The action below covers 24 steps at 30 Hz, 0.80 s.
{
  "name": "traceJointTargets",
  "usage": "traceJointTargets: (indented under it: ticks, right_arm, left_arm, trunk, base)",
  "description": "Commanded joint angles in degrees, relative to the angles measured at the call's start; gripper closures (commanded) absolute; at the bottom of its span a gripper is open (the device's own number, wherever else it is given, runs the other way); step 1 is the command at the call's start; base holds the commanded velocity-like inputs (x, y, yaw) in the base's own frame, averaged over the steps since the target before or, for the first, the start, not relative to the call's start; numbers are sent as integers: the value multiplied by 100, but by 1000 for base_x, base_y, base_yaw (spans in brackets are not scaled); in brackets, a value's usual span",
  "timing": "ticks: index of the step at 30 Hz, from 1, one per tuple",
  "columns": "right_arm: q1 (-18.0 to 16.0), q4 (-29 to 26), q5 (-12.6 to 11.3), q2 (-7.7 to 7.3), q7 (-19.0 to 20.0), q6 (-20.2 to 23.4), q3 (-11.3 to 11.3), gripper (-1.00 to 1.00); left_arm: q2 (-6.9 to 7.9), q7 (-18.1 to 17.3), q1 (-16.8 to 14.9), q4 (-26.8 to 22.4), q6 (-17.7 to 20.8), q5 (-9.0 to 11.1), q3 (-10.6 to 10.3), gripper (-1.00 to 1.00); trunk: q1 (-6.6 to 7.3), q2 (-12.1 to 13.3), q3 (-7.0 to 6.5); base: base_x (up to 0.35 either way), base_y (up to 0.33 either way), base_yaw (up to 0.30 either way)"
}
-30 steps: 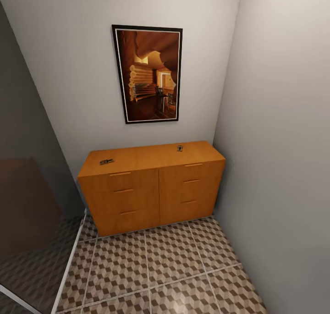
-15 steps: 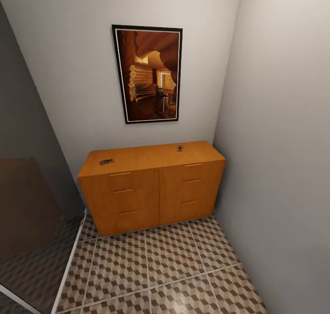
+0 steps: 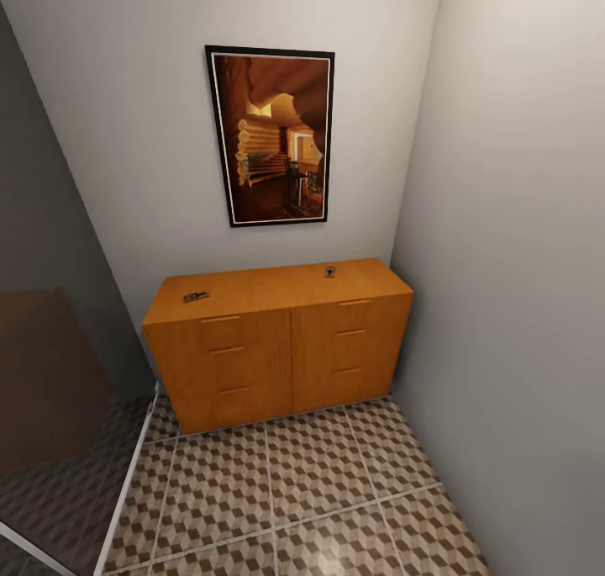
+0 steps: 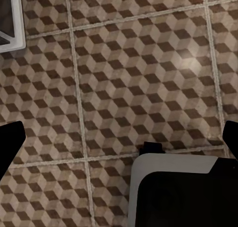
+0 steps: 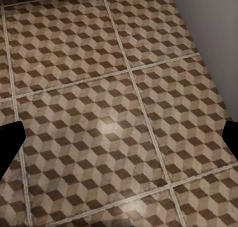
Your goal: Take the four mousetraps from the cabinet in the bathroom and place them on the bathroom floor. Make sure all four end up on the same floor surface, and ensure that at least two of them are either under or directly next to the same bathroom sink.
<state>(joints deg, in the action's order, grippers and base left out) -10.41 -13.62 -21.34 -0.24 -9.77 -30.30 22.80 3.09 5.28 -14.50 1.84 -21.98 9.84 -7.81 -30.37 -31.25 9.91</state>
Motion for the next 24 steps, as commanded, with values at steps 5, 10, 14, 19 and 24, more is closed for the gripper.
traceJointTargets:
  ticks: [5, 10, 14, 19, 24]
  right_arm:
    - [-5, 0, -20, -3, -45, -11, 49, -100]
    - [-5, 0, -20, -3, -39, -11, 49, -100]
    - [-5, 0, -20, -3, -38, -11, 49, -100]
    - [-5, 0, -20, -3, -40, -11, 49, -100]
    - [-5, 0, -20, -3, -41, -11, 49, -100]
  left_arm:
    - [-2, 8, -9, 19, -34, 44, -49, -100]
    - [-2, 8, -9, 18, -34, 39, -47, -100]
    - [-2, 8, -9, 18, -34, 37, -50, -100]
    - [-2, 8, -9, 18, -34, 36, -53, -100]
    - [-2, 8, -9, 18, -34, 36, -48, -100]
  trunk:
    - [-2, -9, 10]
    - [-2, -9, 10]
    - [-2, -9, 10]
    - [-2, -9, 10]
    - [-2, -9, 10]
  base:
    - [0, 0, 0]
    - [0, 0, -7]
    - [0, 0, -148]
    - [0, 0, -191]
    - [0, 0, -197]
